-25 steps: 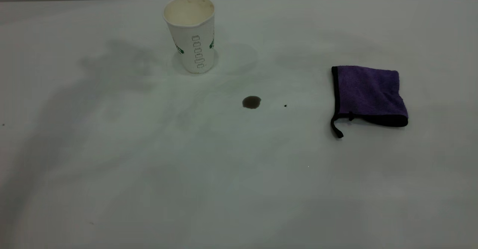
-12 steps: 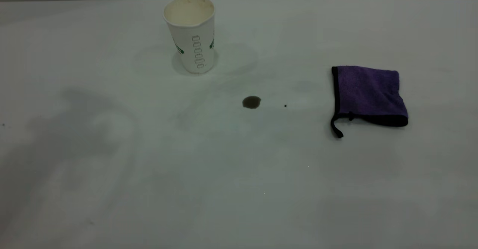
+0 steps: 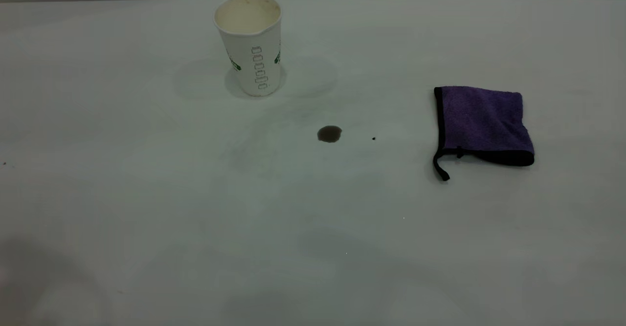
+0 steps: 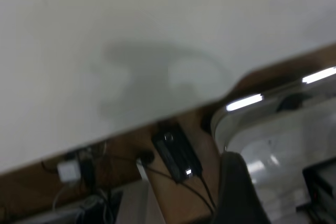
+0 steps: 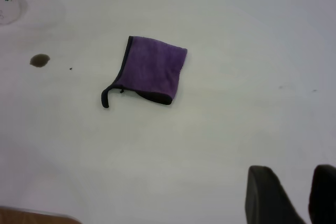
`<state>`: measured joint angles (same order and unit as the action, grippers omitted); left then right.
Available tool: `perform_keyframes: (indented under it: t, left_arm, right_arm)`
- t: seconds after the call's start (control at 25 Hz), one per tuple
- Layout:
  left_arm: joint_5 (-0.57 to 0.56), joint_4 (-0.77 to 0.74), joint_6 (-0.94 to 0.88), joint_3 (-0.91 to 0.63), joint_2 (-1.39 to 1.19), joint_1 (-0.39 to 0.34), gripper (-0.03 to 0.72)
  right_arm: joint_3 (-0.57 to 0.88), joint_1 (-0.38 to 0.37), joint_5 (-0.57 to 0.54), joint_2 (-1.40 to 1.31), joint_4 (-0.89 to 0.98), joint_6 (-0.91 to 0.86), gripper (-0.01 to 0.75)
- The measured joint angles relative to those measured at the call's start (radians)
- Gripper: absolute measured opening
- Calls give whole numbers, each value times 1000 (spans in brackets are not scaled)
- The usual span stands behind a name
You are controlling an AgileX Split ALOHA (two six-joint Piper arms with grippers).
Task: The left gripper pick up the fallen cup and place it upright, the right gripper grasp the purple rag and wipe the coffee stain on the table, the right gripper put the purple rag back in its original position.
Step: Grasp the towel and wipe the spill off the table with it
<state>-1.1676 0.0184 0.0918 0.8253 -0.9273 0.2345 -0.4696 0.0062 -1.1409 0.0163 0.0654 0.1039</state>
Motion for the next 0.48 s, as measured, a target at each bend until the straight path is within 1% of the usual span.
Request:
perform_keyframes:
  t: [0.2,0.32,0.48]
  left_arm:
    - [14,3,-47,-217,232,0,514]
    - [16,2,-92,-271,375,0,514]
    - [37,-2,-103,-289,588,0,514]
  right_arm:
    - [0,0,0,0,0,0,238]
    - [0,0,0,0,0,0,238]
    - [0,0,0,0,0,0,238]
